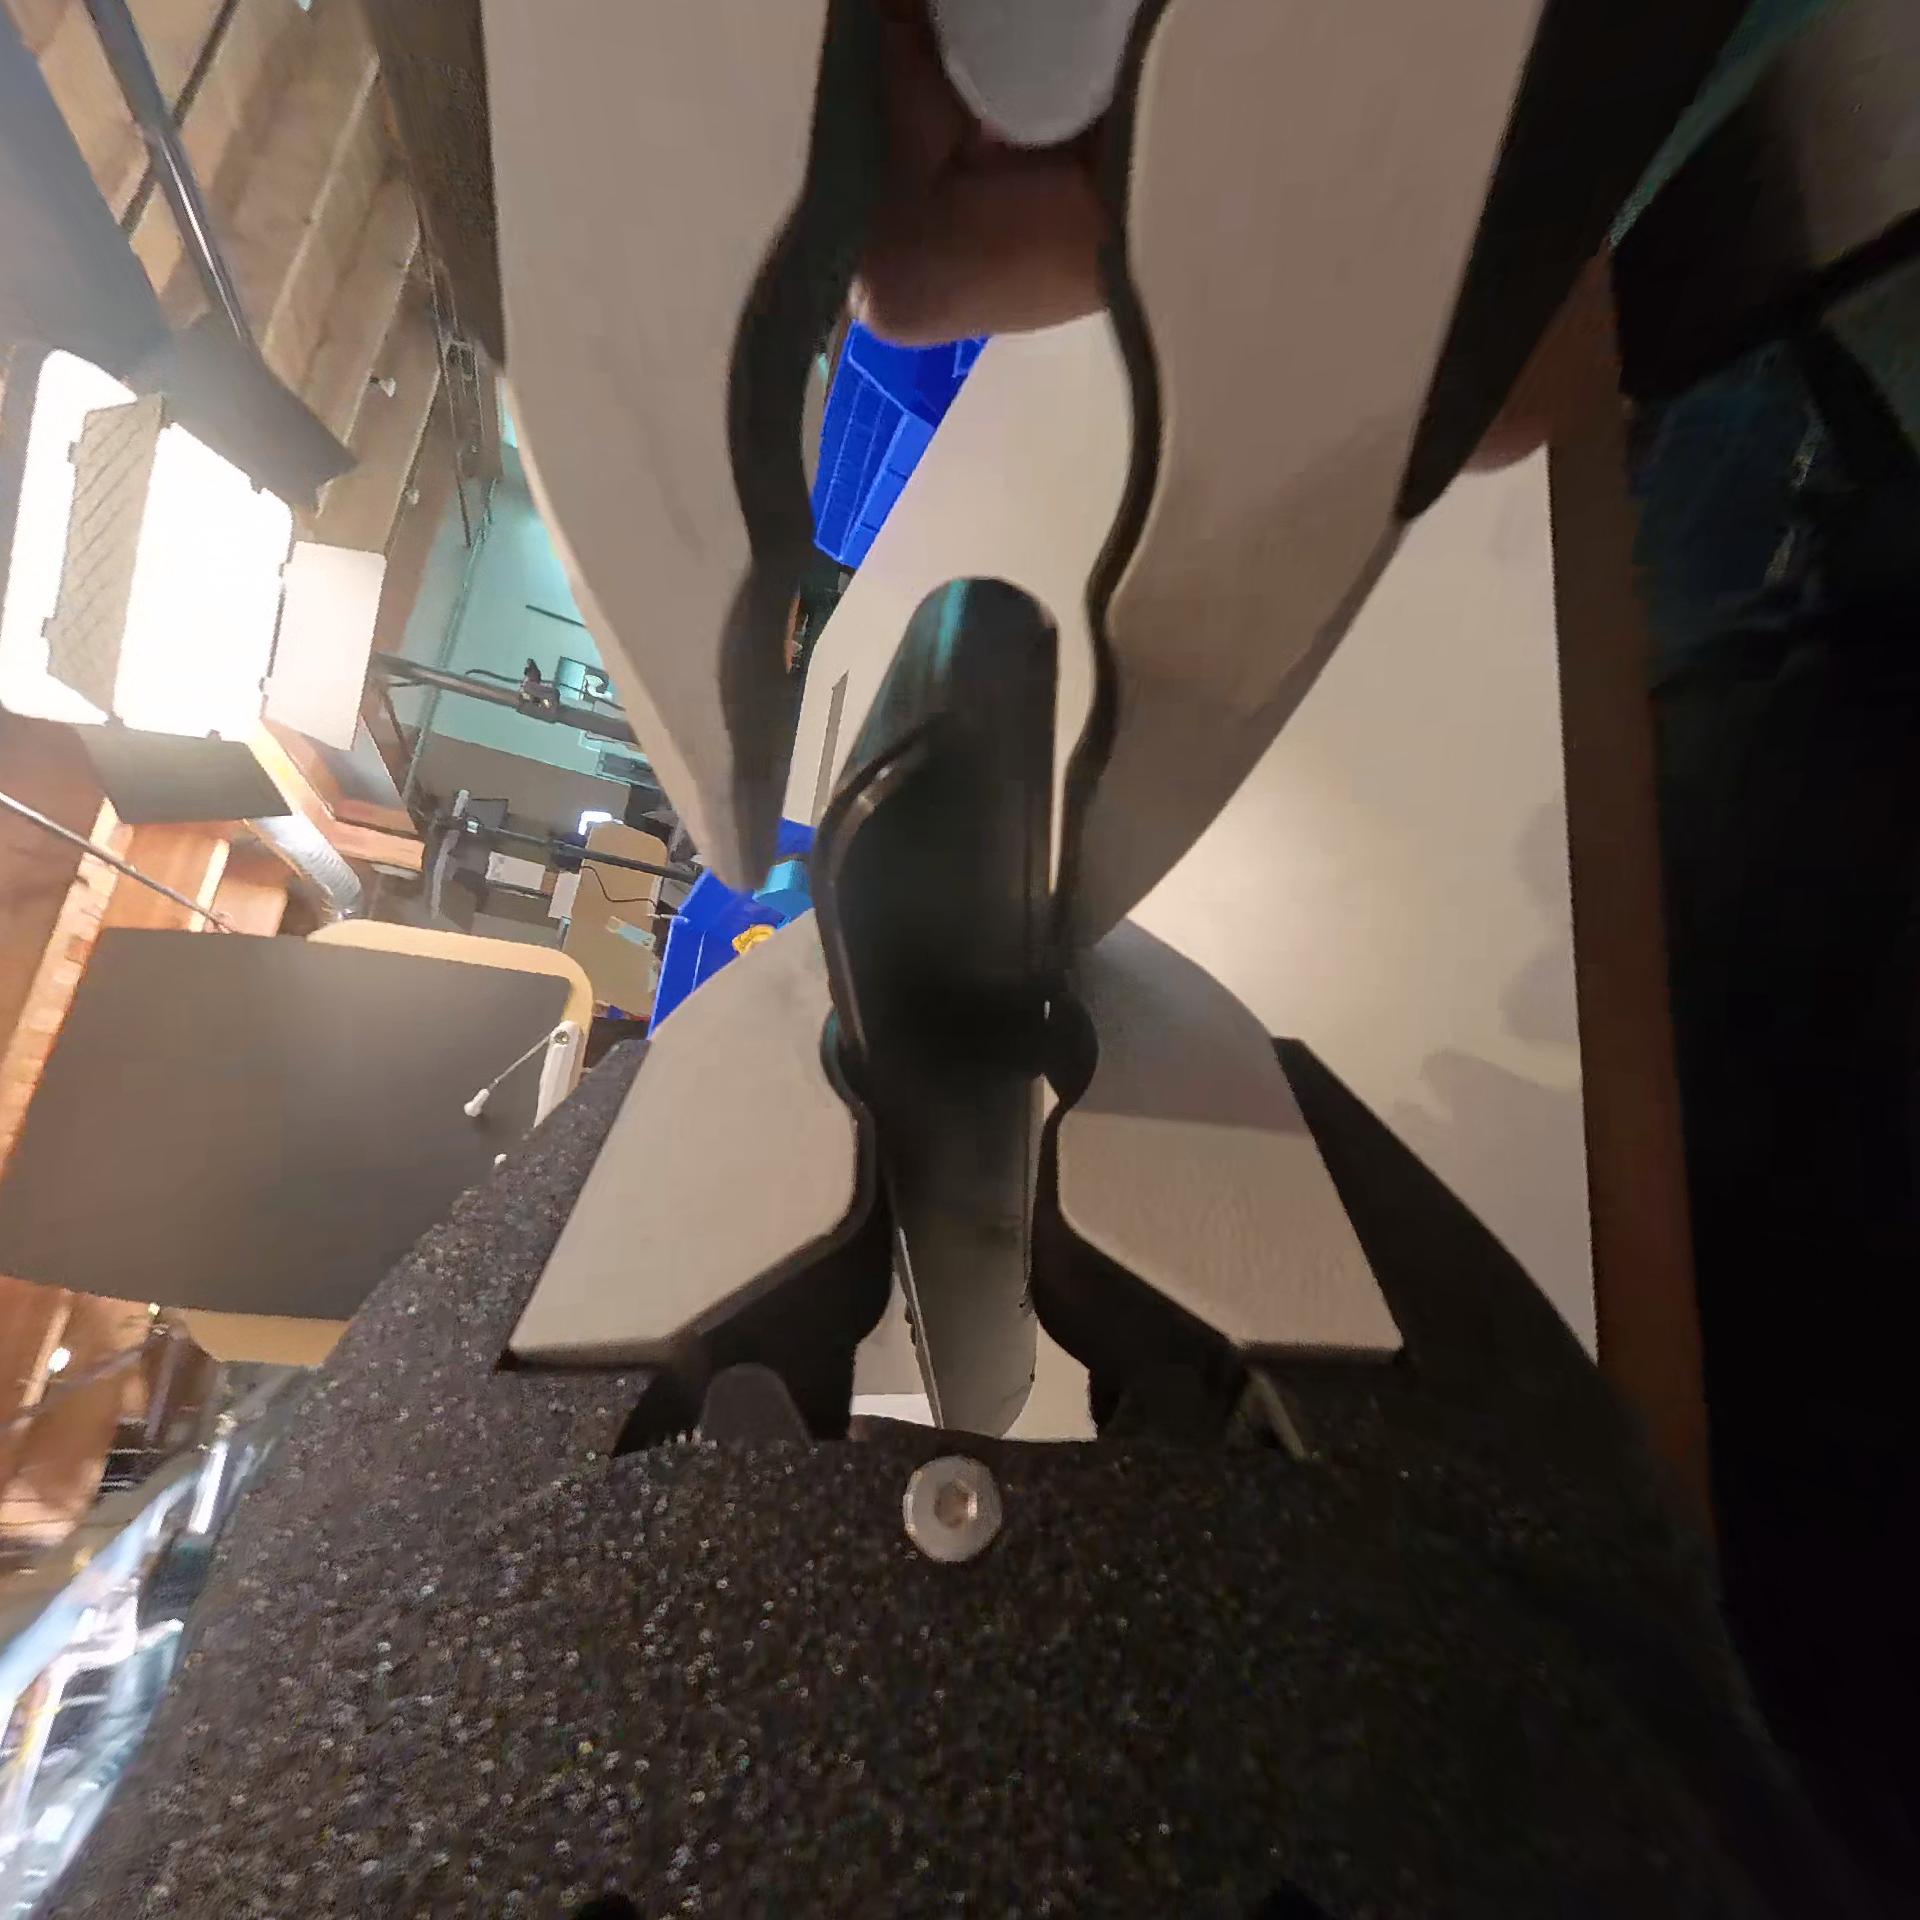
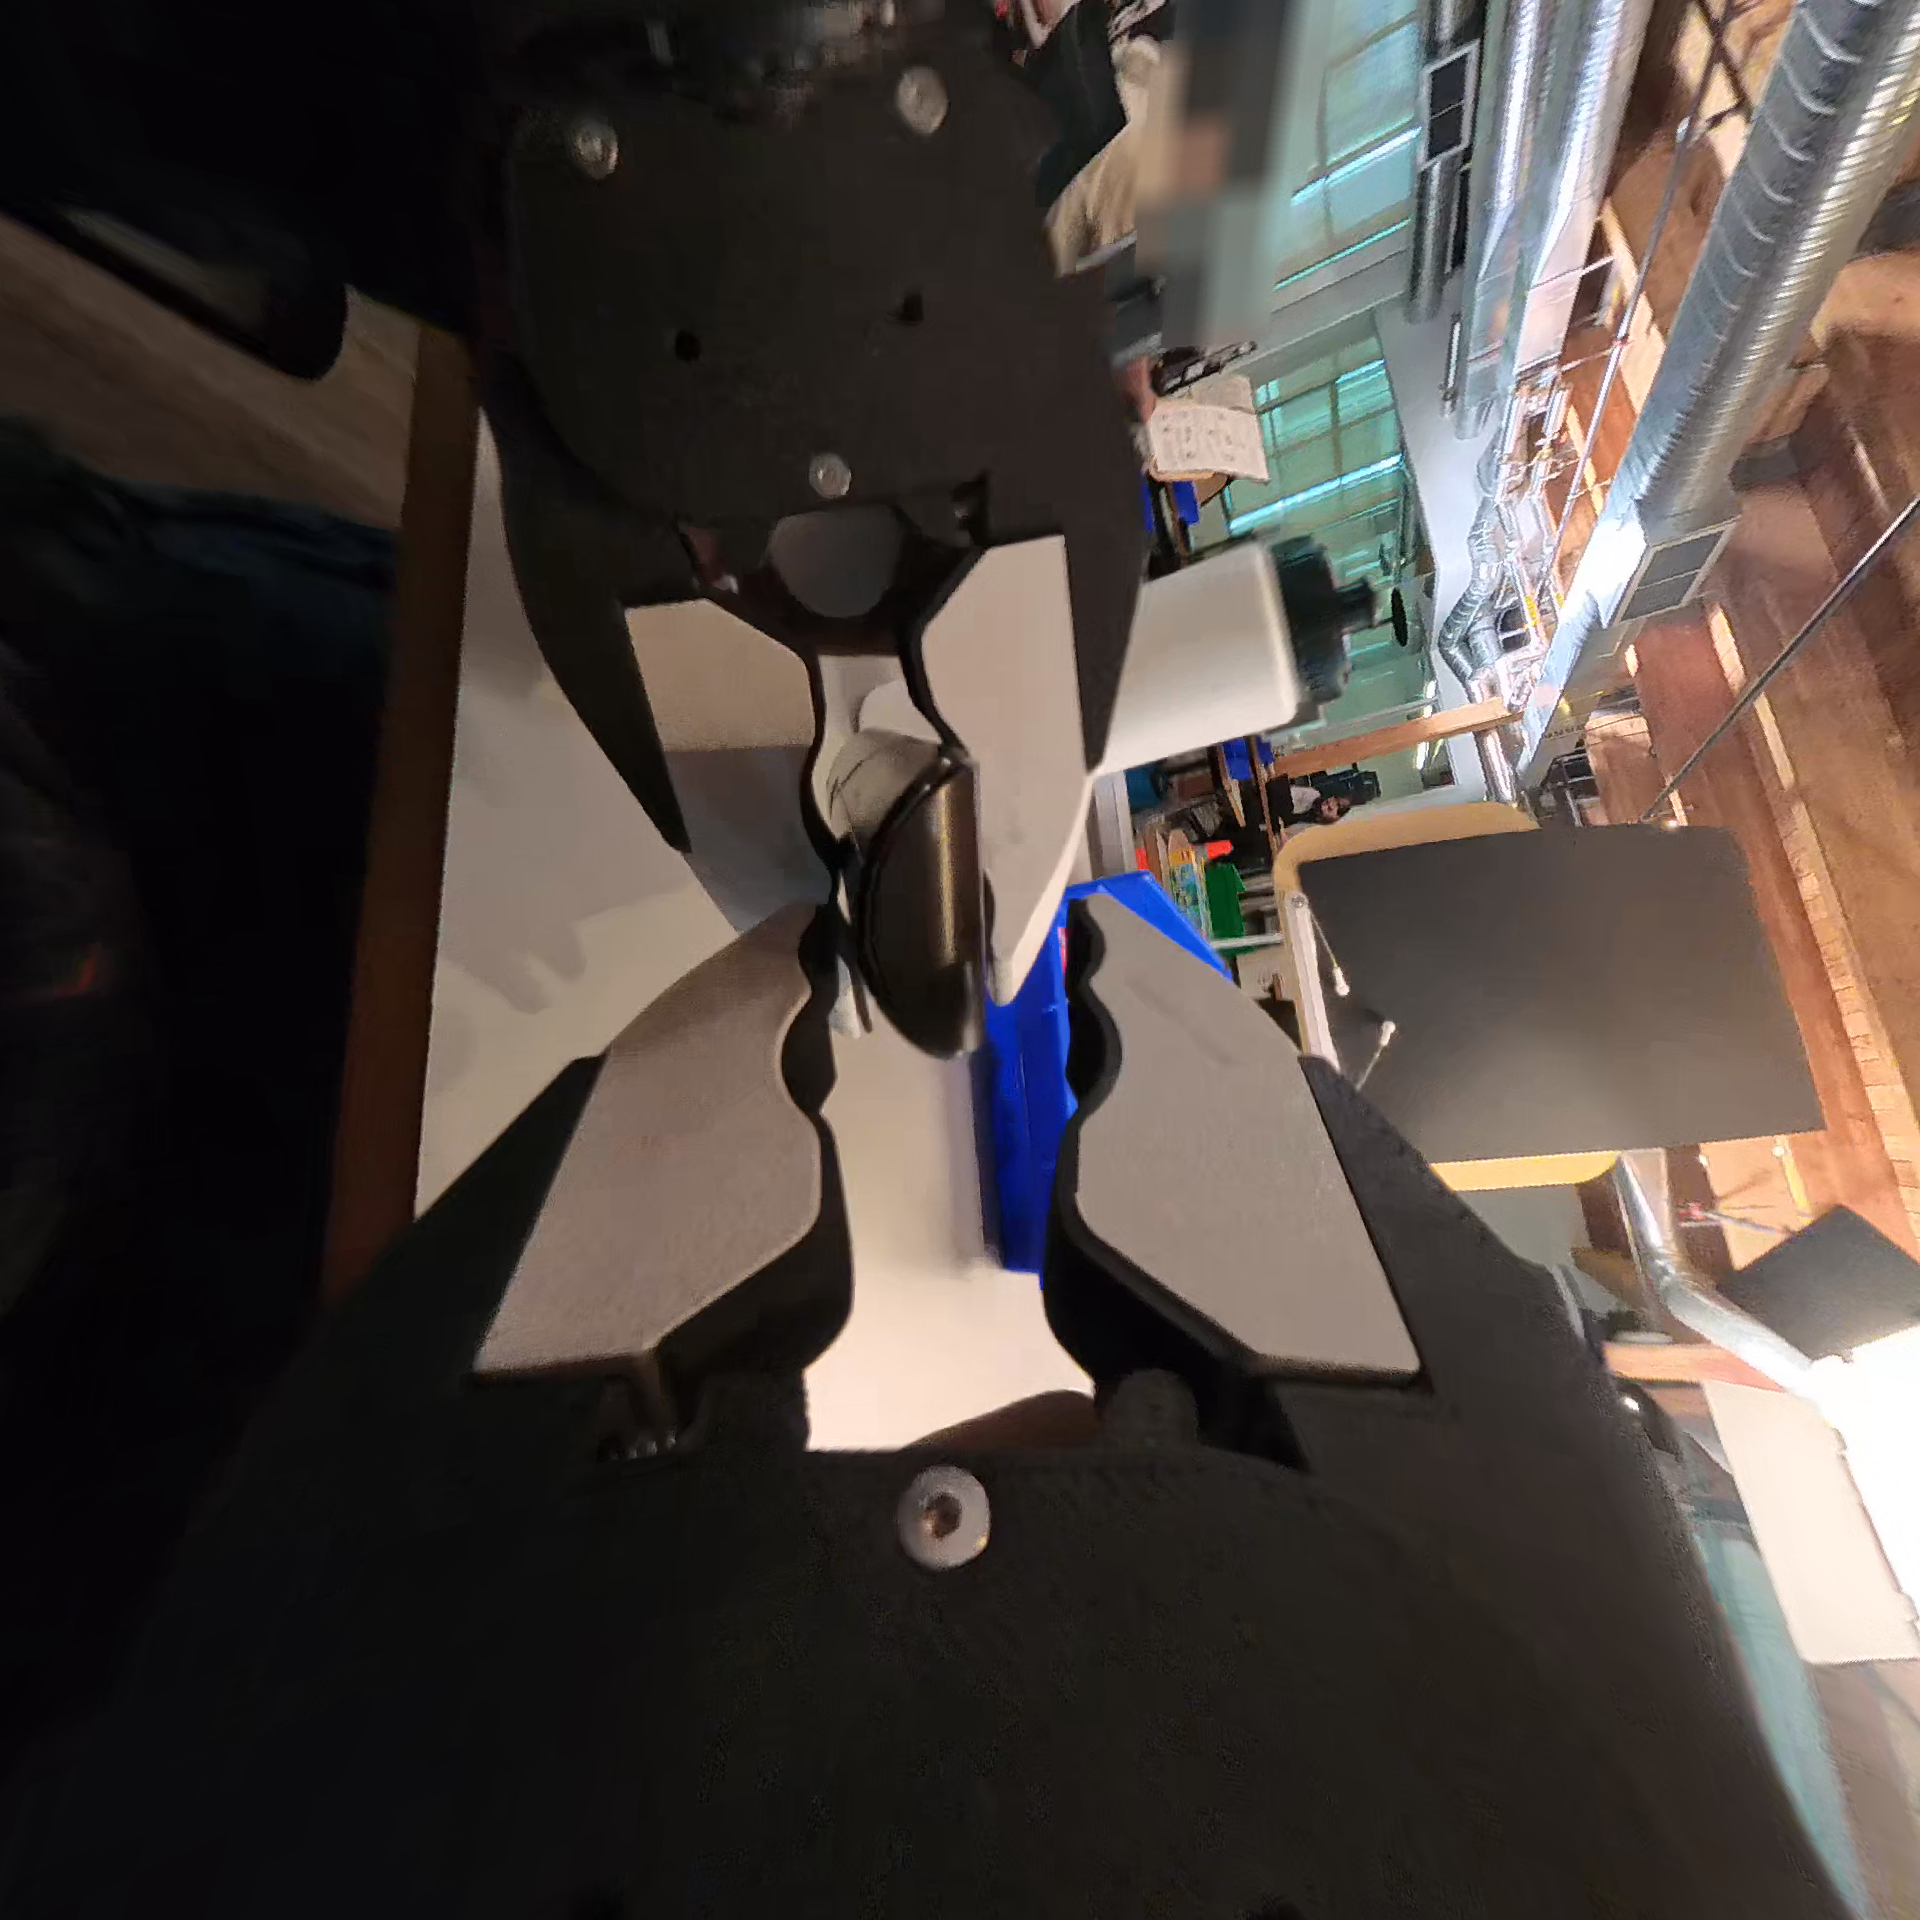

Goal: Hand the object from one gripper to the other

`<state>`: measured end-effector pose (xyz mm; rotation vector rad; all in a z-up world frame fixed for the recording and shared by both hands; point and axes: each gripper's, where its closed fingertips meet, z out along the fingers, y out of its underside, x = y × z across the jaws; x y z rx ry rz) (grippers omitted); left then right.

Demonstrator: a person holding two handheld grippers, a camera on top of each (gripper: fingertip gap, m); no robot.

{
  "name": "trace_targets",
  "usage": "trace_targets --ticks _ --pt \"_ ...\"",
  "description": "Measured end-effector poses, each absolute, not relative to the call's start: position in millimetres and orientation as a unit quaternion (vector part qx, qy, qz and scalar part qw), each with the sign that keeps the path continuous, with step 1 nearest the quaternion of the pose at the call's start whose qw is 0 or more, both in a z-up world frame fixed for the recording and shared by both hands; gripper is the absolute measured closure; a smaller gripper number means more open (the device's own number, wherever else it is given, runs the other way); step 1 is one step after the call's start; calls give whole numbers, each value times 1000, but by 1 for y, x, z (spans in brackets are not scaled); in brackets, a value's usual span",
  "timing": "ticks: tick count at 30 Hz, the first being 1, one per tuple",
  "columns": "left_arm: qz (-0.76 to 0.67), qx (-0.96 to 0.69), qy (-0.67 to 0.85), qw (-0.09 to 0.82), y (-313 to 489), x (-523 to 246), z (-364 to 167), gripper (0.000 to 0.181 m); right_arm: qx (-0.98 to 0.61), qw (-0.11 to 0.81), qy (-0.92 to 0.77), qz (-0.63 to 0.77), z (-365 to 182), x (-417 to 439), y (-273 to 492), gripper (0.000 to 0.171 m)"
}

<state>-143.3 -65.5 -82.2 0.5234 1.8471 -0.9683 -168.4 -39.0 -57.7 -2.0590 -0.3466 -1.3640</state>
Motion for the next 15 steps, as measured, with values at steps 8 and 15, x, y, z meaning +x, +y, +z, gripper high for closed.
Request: trace_targets --ticks 8,15 --pt "-479 142 725 474 -58 -126 -63 123 -759 275 -160 -568 -56 -158 -45 149" --pt "-663 -54 713 224 -29 -110 -33 103 -651 218 -178 -705 -21 -143 -66 149"
